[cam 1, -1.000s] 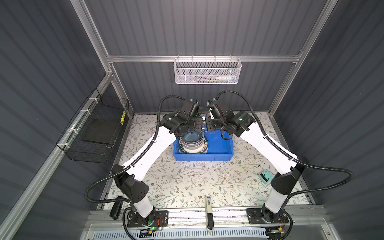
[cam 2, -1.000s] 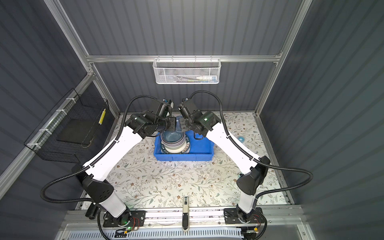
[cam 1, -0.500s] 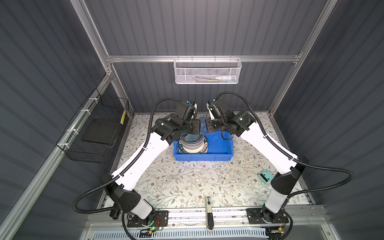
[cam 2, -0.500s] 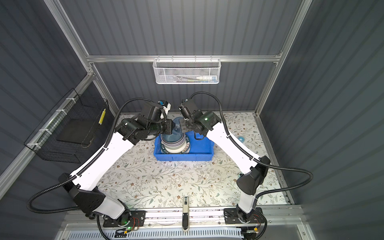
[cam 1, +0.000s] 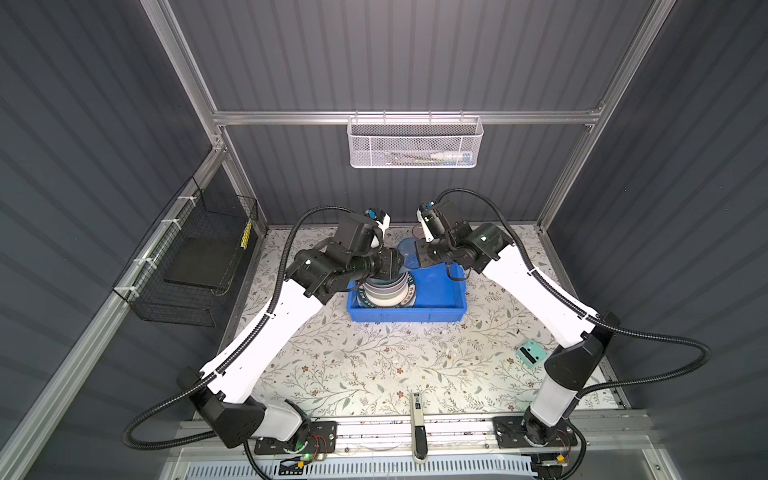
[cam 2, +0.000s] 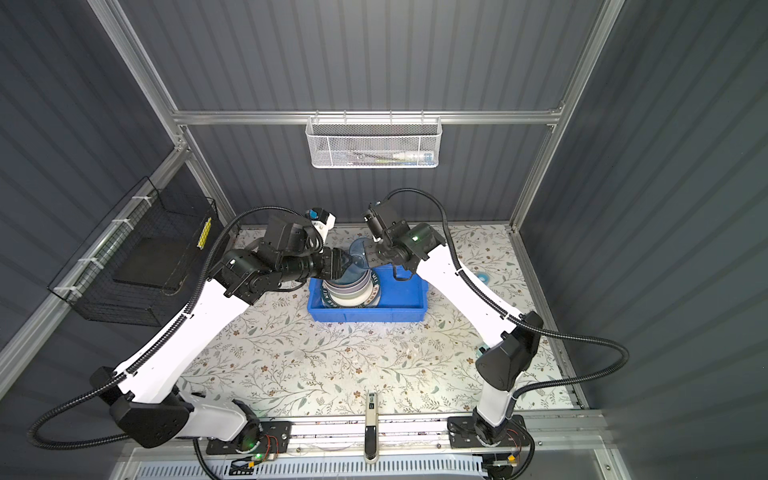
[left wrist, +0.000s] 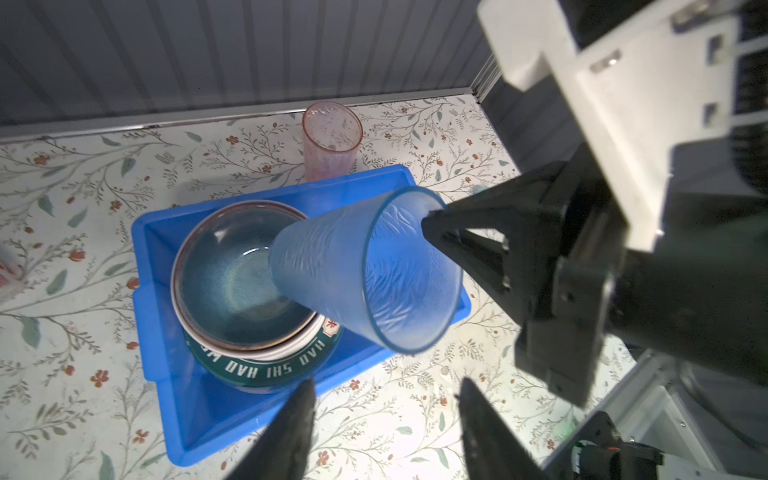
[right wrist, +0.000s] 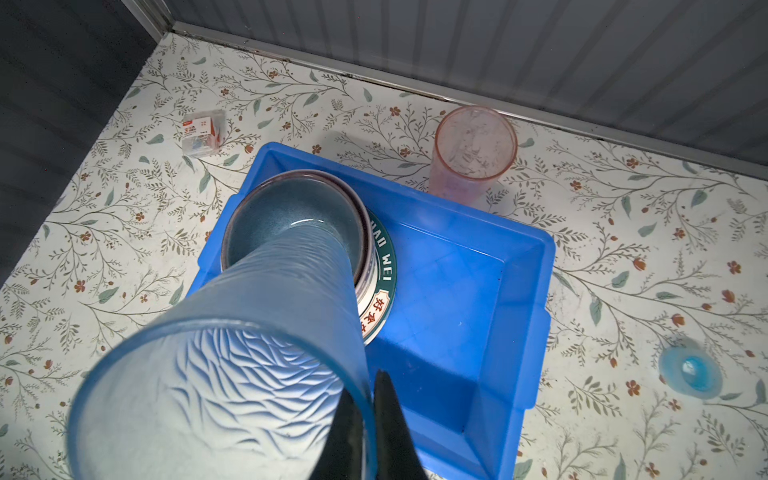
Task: Place the mixed dishes into the plastic bin
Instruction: 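Hand the pale blue cup from the left gripper to the right gripper, then lower the pale blue cup into the bin corner with the right gripper while left withdraws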
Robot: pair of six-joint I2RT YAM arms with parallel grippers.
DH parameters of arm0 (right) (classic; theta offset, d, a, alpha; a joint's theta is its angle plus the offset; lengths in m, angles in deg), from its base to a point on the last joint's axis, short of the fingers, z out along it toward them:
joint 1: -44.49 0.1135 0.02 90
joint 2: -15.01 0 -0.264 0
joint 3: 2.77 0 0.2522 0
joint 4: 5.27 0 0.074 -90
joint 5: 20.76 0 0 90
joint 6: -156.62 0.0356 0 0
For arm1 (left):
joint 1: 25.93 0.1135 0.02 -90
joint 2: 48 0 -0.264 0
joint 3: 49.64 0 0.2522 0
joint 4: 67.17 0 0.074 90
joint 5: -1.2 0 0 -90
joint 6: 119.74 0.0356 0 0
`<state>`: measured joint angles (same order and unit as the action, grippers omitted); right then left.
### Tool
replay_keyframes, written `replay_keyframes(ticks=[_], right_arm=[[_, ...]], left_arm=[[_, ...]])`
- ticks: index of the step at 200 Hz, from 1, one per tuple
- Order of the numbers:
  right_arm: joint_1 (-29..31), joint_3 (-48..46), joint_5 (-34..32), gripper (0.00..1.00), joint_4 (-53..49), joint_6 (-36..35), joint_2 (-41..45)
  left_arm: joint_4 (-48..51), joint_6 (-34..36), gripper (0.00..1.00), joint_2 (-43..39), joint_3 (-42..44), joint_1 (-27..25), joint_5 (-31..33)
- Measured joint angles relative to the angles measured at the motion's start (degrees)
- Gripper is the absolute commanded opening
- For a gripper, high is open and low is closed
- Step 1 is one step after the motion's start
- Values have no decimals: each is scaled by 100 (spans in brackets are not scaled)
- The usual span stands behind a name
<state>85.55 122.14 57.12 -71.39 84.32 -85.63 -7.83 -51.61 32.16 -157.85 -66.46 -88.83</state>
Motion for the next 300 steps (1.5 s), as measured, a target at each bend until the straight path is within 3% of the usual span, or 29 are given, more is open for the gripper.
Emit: replay_keyframes(ticks=[44,60,134,191,300], right_arm=[[-354,-319,22,0,2,-63,144],[-518,-483,15,0,7,-116,234],[-1211,-1078,-144,0,157,-345,240],[-1464,-907,-278,0,358,-551,-649],[-1604,-356,-549,0,299,-822,-1547]], left_arm=[[-22,20,96,-538,684,0,323],[-17,-4,100,-706,949,0,533],[319,-146,100,-916,1628,208,1298],[376,-334,98,-918,2055,892,1093],[483,-402,99,-1180,2793,914,1032]])
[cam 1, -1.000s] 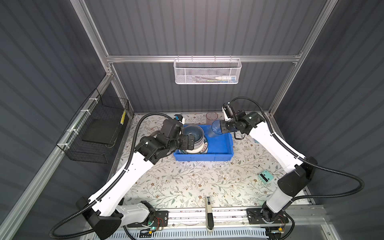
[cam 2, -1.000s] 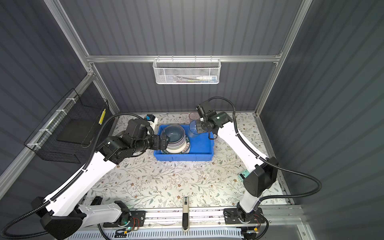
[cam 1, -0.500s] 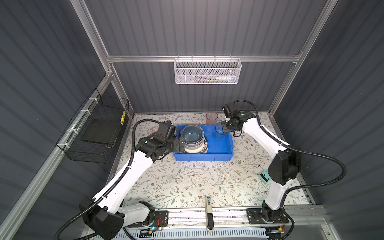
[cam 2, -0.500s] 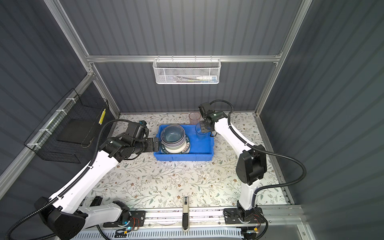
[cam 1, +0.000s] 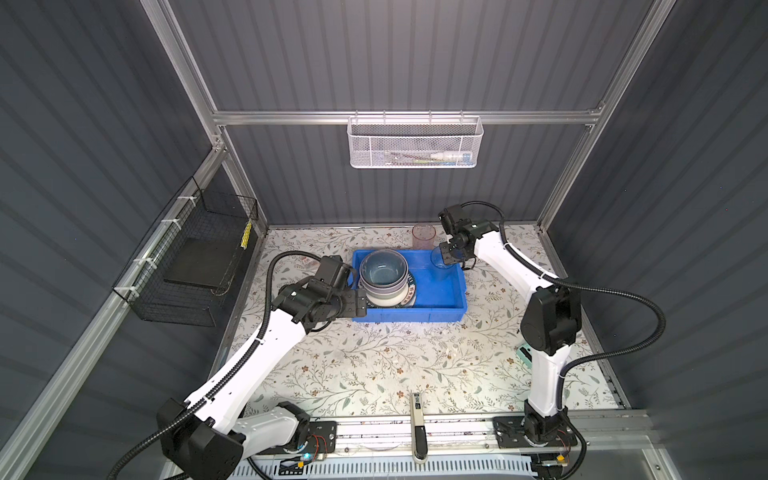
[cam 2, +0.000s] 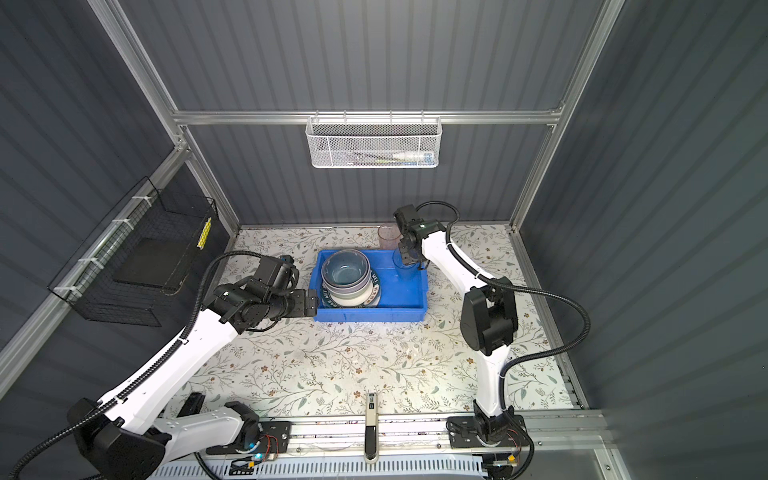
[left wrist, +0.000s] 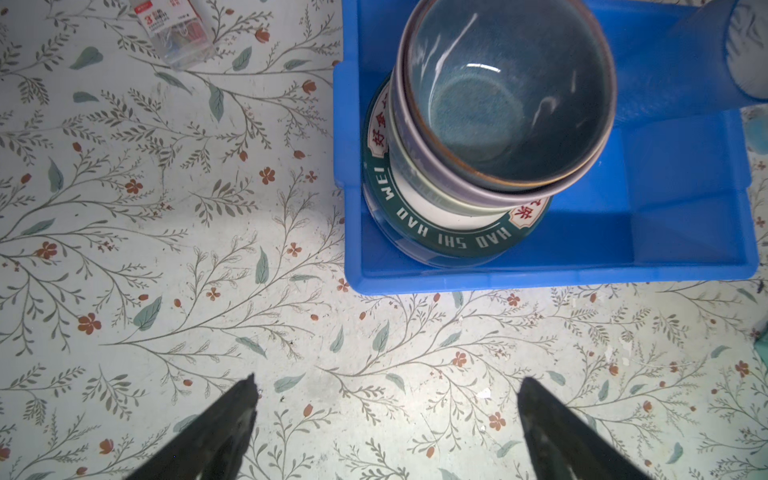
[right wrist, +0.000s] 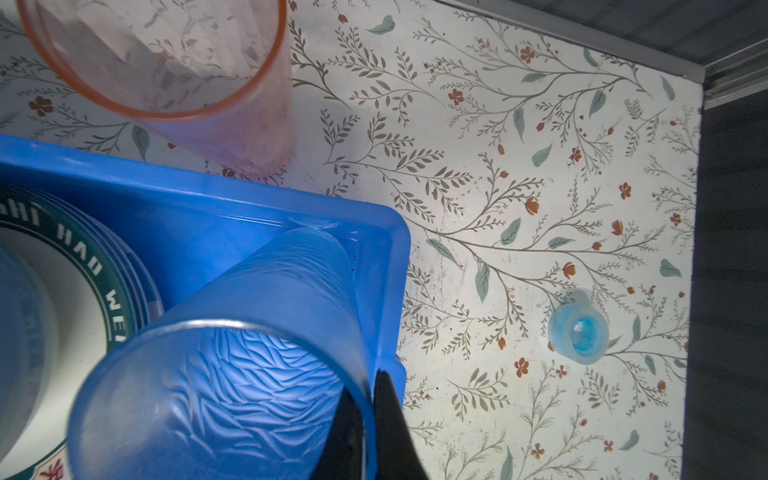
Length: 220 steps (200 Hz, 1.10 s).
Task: Place the mixed dishes into the plastic bin
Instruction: 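Lower the pale blue cup into the bin corner with the right gripper while left withdraws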
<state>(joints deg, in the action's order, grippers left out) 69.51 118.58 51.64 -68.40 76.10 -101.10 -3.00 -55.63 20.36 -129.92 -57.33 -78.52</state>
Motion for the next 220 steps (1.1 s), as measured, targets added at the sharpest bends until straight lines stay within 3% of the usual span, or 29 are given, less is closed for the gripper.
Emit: replay_keyframes(ticks=[62,106,140,220], right_arm=[[-68,33,-42,0,-13,-59,-63],[-101,33,2,7,-15,-57,-66],[-166,33,-44,17,68,-59,-79],[-350,96,11,24,282,-17,-79]], left_arm=[[-39,-35,98,0,186,4,2],[-122,-68,97,162,361,39,0],[-214,-94,97,197,382,50,0],[-271,-210,94,251,494,116,0]])
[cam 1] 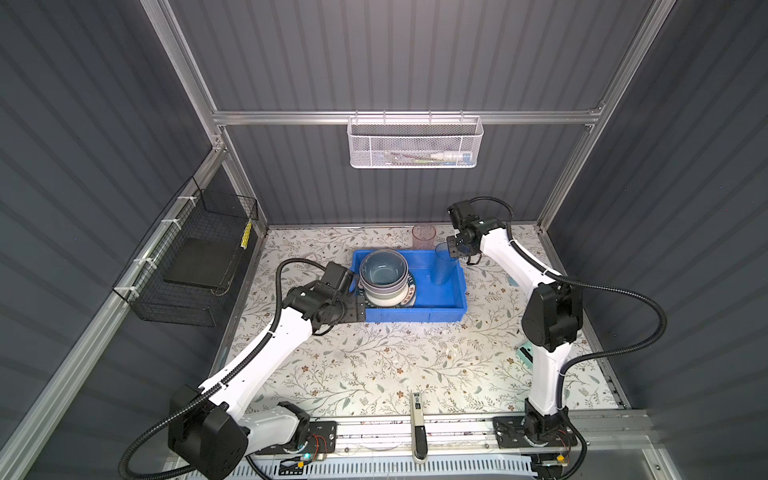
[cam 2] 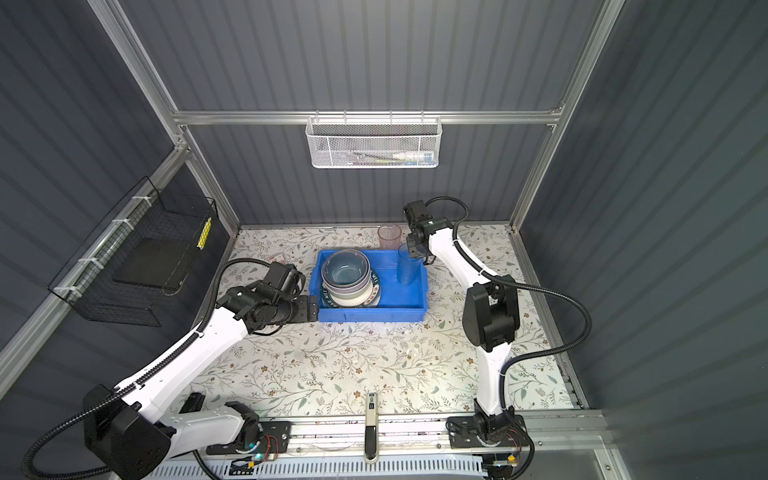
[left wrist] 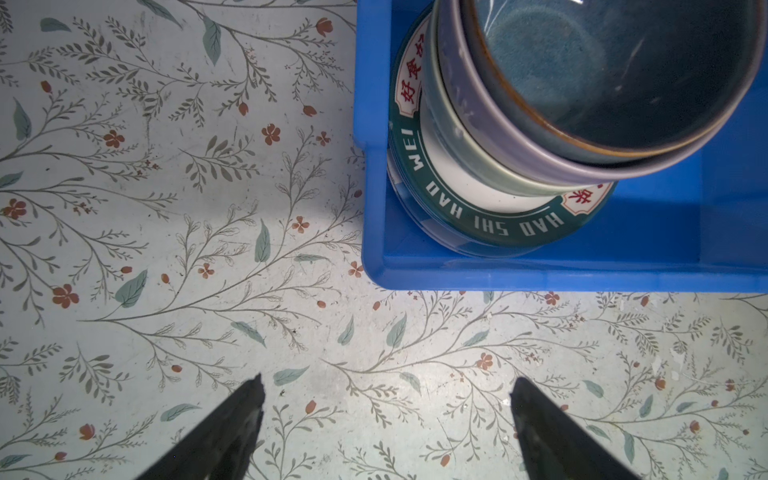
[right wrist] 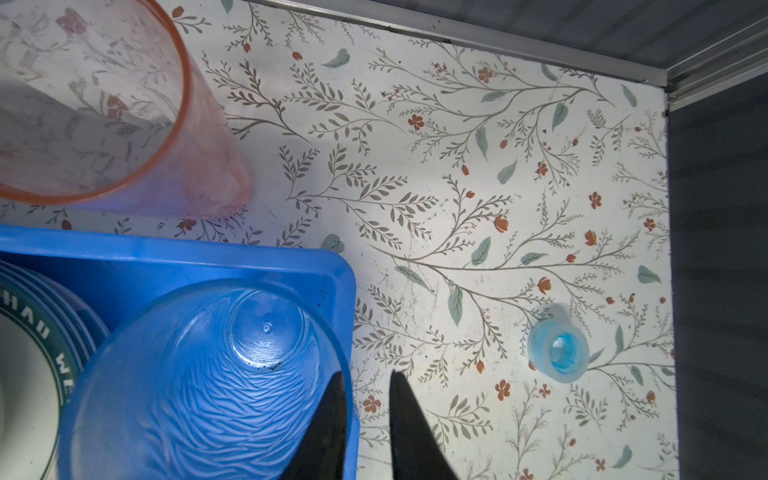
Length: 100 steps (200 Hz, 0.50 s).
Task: Place the mixed dishes into the plastic bin
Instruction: 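Lower the pale blue cup into the bin corner with the right gripper while left withdraws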
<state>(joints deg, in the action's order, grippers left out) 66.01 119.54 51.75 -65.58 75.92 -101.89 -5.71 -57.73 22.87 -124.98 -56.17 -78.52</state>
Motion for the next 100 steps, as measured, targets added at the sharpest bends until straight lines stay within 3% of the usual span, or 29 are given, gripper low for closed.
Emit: replay_keyframes(ticks=[68,100], right_arm=[[-17,-160,455,34,175,63,234],[-17,-267,669,43,249,59,588]], left_arm=[[-151,-35,90,356,26,142,0],[-267,-28,82,531,26,354,-59]])
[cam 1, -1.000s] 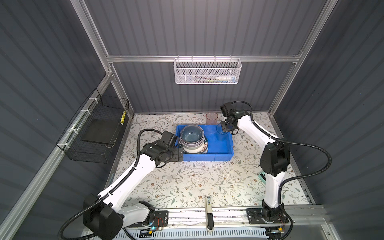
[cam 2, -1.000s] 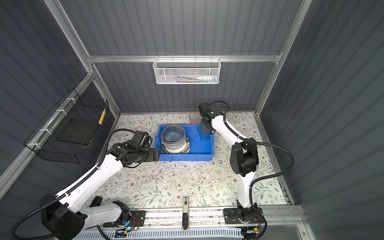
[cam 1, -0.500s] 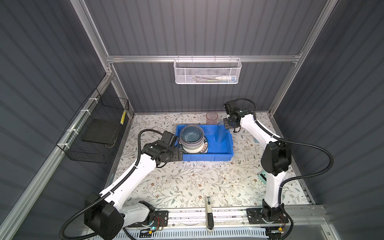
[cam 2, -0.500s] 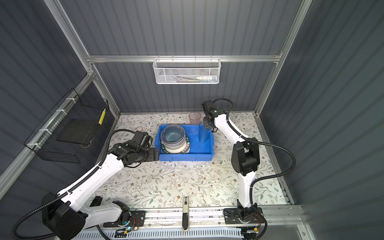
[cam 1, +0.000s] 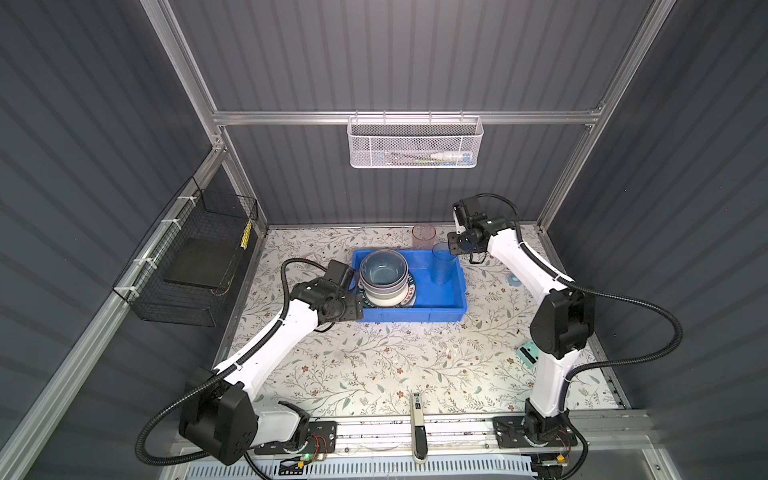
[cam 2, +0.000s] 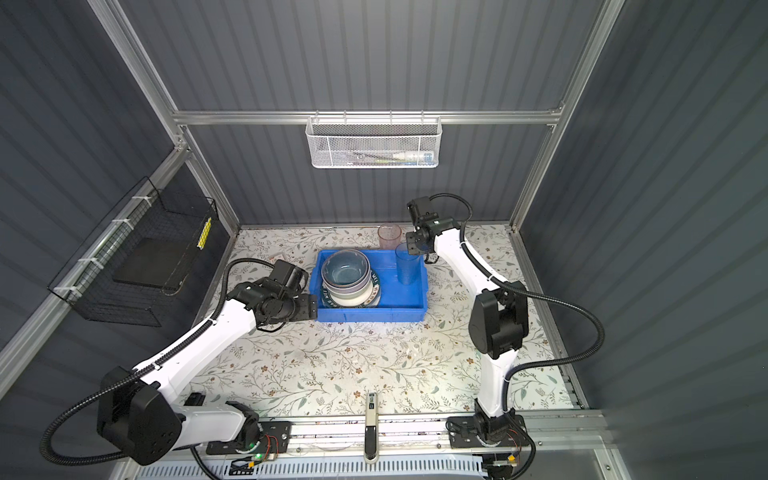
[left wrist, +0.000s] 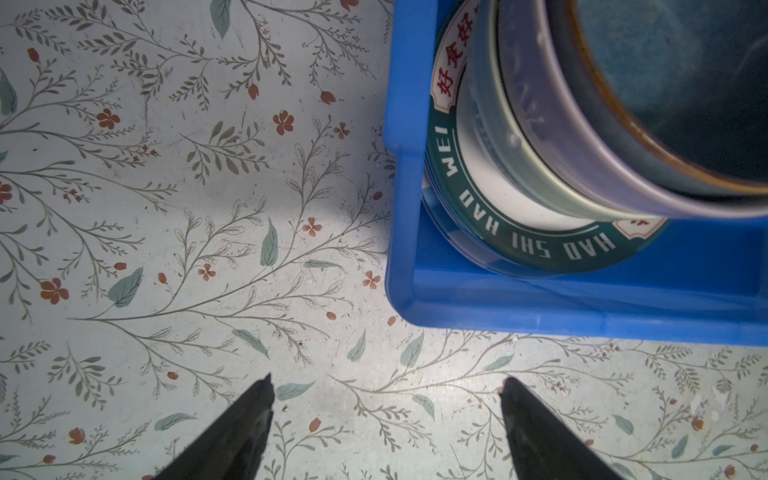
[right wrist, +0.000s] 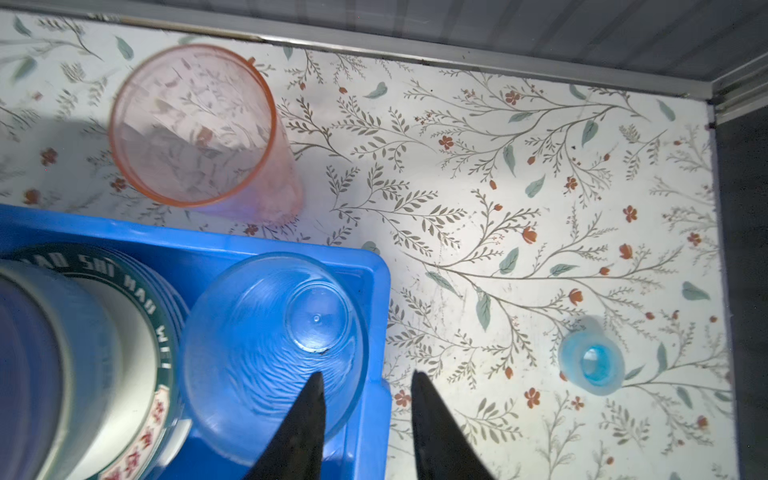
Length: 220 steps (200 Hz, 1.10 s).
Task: Place the mixed dishes into the plastic bin
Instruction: 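Lower the pale blue cup into the bin corner with the right gripper while left withdraws, then open the right gripper and move it to the pink cup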
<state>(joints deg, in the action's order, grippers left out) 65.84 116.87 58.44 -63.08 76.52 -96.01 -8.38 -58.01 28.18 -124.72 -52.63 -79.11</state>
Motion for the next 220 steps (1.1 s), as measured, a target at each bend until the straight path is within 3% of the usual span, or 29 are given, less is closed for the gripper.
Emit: replay_keyframes(ticks=[101,143,188,220], right_arm=[[0,-997,667,65,223,44,1397],[-4,-1561,658,63,249,203,2105],[-9,-2990,909,61,354,595,3169],[-9,-3954,1139,53,439,872,3609]], left_arm=[[-426,503,54,955,-387,597,-490],[-544,758,42,1384,-549,619,-693],[-546,863,28,1552,-551,619,-839],[-551,861,19,1552,-551,616,-927]])
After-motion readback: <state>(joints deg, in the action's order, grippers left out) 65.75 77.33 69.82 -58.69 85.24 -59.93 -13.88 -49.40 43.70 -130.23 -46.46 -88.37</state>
